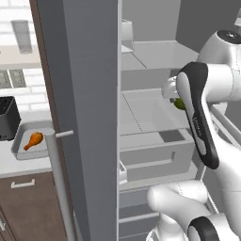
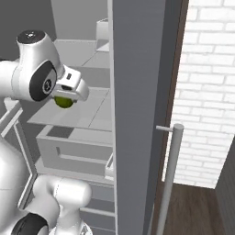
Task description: Place one lime and one chicken drumstick in each tupperware on the nearby counter, to pack two identical lunches.
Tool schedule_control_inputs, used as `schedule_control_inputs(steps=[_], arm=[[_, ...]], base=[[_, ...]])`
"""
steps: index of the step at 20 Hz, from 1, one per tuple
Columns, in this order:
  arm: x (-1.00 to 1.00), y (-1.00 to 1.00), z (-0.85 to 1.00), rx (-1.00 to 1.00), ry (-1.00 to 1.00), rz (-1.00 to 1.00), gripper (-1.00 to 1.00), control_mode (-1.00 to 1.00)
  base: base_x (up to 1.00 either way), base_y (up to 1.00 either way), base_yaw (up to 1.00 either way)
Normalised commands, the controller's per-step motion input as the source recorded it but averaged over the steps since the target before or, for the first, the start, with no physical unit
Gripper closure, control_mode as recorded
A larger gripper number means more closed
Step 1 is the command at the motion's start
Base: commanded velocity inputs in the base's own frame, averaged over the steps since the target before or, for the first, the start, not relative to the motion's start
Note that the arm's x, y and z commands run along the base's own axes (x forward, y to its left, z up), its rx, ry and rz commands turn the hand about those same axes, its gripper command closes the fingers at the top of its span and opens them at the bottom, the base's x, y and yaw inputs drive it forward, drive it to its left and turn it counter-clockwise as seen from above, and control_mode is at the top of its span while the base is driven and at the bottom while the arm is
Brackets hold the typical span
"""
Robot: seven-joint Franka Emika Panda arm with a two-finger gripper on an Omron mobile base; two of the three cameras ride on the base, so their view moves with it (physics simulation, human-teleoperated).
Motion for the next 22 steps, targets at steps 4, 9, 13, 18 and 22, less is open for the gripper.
schedule_control_inputs(steps=[4, 9, 13, 18, 22], arm=[[-0.37, 0.08, -0.40, -0.01, 0.17, 0.12, 1.00, -1.00], [-0.19, 0.02, -0.08, 0.00, 0.04, 0.04, 1.00, 1.00], [0.00, 0.00, 0.00, 0.00, 0.00, 0.00, 1.00, 1.00], [0.00, 0.00, 0.00, 0.00, 0.00, 0.00, 1.00, 1.00], [0.00, 0.00, 0.00, 0.00, 0.00, 0.00, 1.00, 1.00]], base=[[0.00, 0.00, 0.00], [-0.57, 0.00, 0.03], [-0.97, -0.17, 0.31], [-0.59, -0.12, 0.87], [-0.70, -0.01, 0.94]])
